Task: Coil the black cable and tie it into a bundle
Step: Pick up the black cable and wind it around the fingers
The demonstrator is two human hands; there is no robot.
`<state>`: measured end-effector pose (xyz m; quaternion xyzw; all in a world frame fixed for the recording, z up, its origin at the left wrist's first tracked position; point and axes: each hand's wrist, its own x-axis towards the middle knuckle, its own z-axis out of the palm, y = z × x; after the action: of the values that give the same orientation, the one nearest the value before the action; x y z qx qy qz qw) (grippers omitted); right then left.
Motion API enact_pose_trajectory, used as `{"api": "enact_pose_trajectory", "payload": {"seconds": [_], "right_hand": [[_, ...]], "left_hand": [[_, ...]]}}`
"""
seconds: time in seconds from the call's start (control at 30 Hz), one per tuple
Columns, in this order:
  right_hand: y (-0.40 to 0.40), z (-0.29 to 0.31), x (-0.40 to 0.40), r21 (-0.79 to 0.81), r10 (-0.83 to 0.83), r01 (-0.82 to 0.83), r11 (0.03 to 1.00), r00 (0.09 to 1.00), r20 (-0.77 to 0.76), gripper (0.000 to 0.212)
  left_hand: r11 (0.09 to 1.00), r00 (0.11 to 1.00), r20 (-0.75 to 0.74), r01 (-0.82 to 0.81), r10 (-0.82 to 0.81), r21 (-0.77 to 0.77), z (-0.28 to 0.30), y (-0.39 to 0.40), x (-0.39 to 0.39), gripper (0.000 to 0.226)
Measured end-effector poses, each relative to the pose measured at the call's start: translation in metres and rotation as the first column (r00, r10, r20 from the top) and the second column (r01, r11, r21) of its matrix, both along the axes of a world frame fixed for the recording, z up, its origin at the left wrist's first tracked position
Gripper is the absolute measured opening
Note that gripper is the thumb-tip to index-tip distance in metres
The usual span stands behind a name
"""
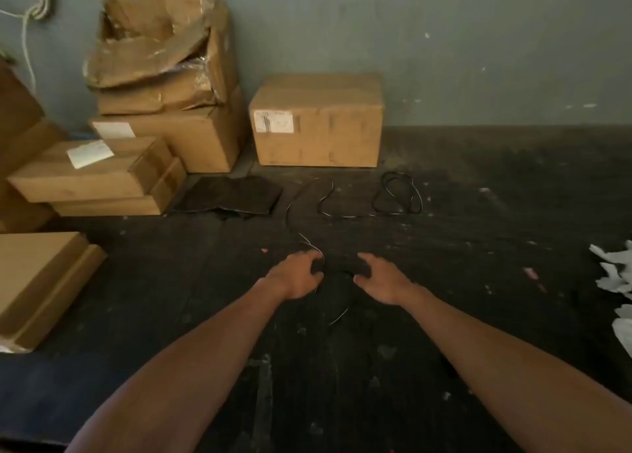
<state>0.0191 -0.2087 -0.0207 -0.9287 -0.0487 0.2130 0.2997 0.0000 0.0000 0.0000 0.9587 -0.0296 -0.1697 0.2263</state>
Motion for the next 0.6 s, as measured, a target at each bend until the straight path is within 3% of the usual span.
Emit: {"api": "enact_pose_trajectory", "payload": {"seconds": [0.1, 0.3, 0.43, 0.53, 0.6], "right_hand": [[0.006, -0.01, -0.004, 0.001, 0.022, -0.022, 1.0, 0.998, -0.054, 0.062], [0.007, -0.013, -0.004, 0.051, 0.039, -0.038, 0.998, 0.999, -0.01, 0.02], [0.002, 0.005, -0.002, 0.173, 0.028, -0.022, 0.985, 0.999, -0.032, 0.015], [0.001, 0.026, 0.002, 0.319, -0.056, 0.081, 0.944, 0.995, -0.087, 0.015], [0.001, 0.041, 0.007, 0.409, -0.119, 0.161, 0.898, 0.985, -0.125, 0.015]], "left_hand": [[0.999, 1.0, -0.012, 0.016, -0.016, 0.048, -0.013, -0.005, -0.006, 0.049], [0.996, 0.995, 0.054, -0.091, 0.09, 0.017, -0.026, -0.012, -0.014, 0.025], [0.994, 0.984, 0.142, -0.107, 0.11, -0.027, -0.024, -0.009, -0.013, 0.026], [0.987, 0.962, 0.23, -0.132, 0.149, -0.087, -0.02, -0.011, -0.016, 0.036], [0.982, 0.956, 0.251, -0.115, 0.151, -0.152, -0.016, -0.013, -0.019, 0.029]]}}
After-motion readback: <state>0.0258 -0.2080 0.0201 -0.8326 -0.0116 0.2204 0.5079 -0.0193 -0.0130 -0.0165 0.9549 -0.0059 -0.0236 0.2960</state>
